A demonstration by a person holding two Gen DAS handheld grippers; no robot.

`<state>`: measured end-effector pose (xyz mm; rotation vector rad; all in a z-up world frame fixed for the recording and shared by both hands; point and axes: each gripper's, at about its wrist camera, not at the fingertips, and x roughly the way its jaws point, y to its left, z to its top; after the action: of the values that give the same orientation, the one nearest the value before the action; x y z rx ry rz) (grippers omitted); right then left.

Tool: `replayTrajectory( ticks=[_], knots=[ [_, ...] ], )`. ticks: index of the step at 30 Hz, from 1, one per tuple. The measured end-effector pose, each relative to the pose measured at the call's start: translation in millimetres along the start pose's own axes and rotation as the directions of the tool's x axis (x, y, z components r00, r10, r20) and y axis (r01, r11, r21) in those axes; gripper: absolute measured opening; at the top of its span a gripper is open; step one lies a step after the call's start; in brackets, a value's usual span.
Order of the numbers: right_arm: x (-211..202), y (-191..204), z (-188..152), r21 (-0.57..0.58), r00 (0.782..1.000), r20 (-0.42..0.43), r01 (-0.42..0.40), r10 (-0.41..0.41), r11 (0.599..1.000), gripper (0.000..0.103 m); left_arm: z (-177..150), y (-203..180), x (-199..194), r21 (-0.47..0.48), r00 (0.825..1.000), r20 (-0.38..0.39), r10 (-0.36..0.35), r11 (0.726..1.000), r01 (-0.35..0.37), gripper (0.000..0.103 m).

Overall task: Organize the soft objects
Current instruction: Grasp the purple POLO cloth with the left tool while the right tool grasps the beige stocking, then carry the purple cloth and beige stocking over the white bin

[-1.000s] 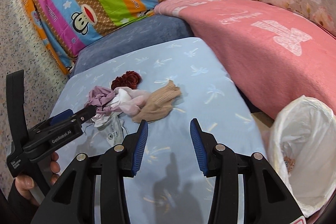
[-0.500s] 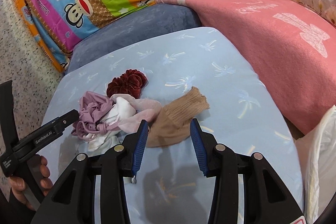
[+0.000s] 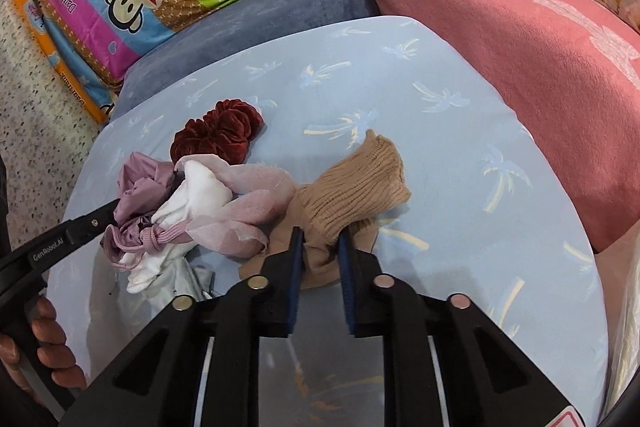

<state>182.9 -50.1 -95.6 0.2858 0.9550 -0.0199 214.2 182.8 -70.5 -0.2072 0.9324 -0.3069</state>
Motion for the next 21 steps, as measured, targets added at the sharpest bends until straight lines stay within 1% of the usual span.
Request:
replayTrajectory(
  ticks=[5,10,17,21],
  knots=[
    [-17.4,0.4,-0.6,0.001,0.999,0.038,-0.021,0.021,1.000,0.012,8.3,-9.7,-22.2,0.006,0.999,0.049,0.001,1.000,-0.001,0.005],
    [-48.5,0.5,0.8,0.001,0.995,0.094,-0.045,0.045,0.999,0.012,15.4,-30.5,-46.6,0.040,0.994,0.105,-0.014,0.999,0.010,0.005],
    [-96.5,-8.6,-0.2,0.004,0.983,0.178,-0.049,0.047,0.999,0.012,17.4,-65.6,-66.5,0.097,0.989,0.138,-0.047,0.995,0.034,0.005],
    [-125.9,-21.6,-5.0,0.023,0.973,0.229,-0.041,0.035,0.999,0.012,13.1,-95.0,-77.2,0.153,0.985,0.147,-0.090,0.986,0.067,0.005]
  ],
)
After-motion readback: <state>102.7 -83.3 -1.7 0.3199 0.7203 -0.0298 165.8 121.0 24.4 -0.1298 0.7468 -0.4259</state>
